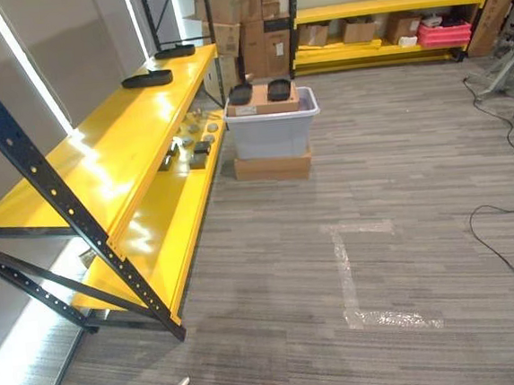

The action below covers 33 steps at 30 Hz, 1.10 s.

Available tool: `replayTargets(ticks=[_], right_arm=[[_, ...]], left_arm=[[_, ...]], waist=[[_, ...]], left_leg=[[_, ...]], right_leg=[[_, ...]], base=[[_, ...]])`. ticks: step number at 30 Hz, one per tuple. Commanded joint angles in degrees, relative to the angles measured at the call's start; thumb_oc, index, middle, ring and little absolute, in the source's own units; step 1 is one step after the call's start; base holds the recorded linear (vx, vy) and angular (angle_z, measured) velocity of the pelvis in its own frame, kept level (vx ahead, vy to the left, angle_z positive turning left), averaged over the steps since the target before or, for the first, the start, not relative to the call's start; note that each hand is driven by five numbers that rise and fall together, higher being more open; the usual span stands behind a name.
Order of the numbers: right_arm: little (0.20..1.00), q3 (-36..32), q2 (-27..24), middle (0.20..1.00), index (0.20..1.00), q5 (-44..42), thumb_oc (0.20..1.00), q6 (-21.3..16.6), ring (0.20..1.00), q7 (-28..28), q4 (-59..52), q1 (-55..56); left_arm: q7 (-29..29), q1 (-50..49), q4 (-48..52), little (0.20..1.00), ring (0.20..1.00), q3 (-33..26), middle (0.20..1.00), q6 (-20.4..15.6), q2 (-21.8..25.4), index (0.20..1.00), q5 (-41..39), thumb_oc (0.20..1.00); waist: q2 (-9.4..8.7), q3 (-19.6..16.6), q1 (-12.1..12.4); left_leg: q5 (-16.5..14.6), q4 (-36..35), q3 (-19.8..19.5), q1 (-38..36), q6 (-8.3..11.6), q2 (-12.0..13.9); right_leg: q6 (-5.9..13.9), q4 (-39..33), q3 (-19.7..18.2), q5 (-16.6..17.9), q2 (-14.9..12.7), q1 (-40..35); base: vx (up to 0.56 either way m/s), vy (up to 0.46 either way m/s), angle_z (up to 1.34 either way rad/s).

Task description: Move parts from the plastic box to the shelf.

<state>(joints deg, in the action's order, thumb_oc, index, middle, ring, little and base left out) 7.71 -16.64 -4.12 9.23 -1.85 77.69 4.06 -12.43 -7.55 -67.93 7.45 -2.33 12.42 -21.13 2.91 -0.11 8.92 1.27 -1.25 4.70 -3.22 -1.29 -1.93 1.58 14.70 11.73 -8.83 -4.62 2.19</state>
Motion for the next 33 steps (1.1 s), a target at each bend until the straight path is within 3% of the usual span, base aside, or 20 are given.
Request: replayTargets(ticks=[1,6,13,22,33], right_arm=[[1.000,0.10,0.24,1.000,1.000,0.27,1.000,0.63,1.000,-0.98,3.79,-2.17],[1.000,0.05,0.26,1.000,1.000,0.62,1.000,0.29,1.000,-0.97,4.05,-2.22],[1.000,0.23,0.78,1.000,1.000,-0.07,1.000,0.52,1.000,-1.23,4.43,-2.05],[1.000,-0.36,1.21,1.000,1.000,-2.60,1.000,1.44,1.000,-1.36,4.74,-1.81],[1.000,-1.69,0.95,1.000,1.000,-4.32,1.000,1.58,1.000,-2.66,5.12,-2.00]], left_arm=[[0.53,2.35,1.02,1.000,1.000,-0.62,1.000,-0.49,0.81,1.000,1.67,1.000],[3.25,2.22,1.00,1.000,1.000,-0.51,1.000,-2.13,0.59,1.000,1.66,1.000],[9.27,2.50,-1.77,1.000,1.000,-2.37,1.000,3.70,0.40,1.000,3.12,1.000],[10.39,3.18,-3.49,1.000,1.000,-3.45,1.000,7.37,-0.09,1.000,0.07,1.000],[10.75,3.48,-4.31,1.000,1.000,-3.82,1.000,7.65,-0.10,1.000,2.06,1.000]], waist=[[-2.93,0.88,1.00],[-2.95,0.91,1.11],[-3.31,0.69,1.37],[-3.30,0.47,1.07],[-3.59,0.40,1.13]], left_leg=[[-3.76,-3.06,0.72,-3.34,2.18,0.01],[-3.73,-3.07,0.62,-3.29,2.19,-0.05],[-3.66,-3.10,0.03,-3.36,2.07,-0.24],[-3.73,-3.13,-0.03,-3.51,2.01,-0.46],[-3.95,-3.01,-0.29,-3.74,1.90,-0.67]], right_leg=[[8.73,-19.70,1.05,12.15,-4.99,-8.29],[8.76,-19.70,1.09,12.20,-4.99,-8.31],[8.69,-19.70,1.24,12.26,-5.18,-8.62],[8.78,-19.70,1.23,12.45,-5.45,-8.76],[8.82,-19.70,1.36,12.60,-5.64,-9.05]], base=[[0.00,0.000,0.00],[0.00,0.000,0.00],[0.00,0.000,0.00],[0.00,0.000,0.00],[0.00,0.000,0.00]])
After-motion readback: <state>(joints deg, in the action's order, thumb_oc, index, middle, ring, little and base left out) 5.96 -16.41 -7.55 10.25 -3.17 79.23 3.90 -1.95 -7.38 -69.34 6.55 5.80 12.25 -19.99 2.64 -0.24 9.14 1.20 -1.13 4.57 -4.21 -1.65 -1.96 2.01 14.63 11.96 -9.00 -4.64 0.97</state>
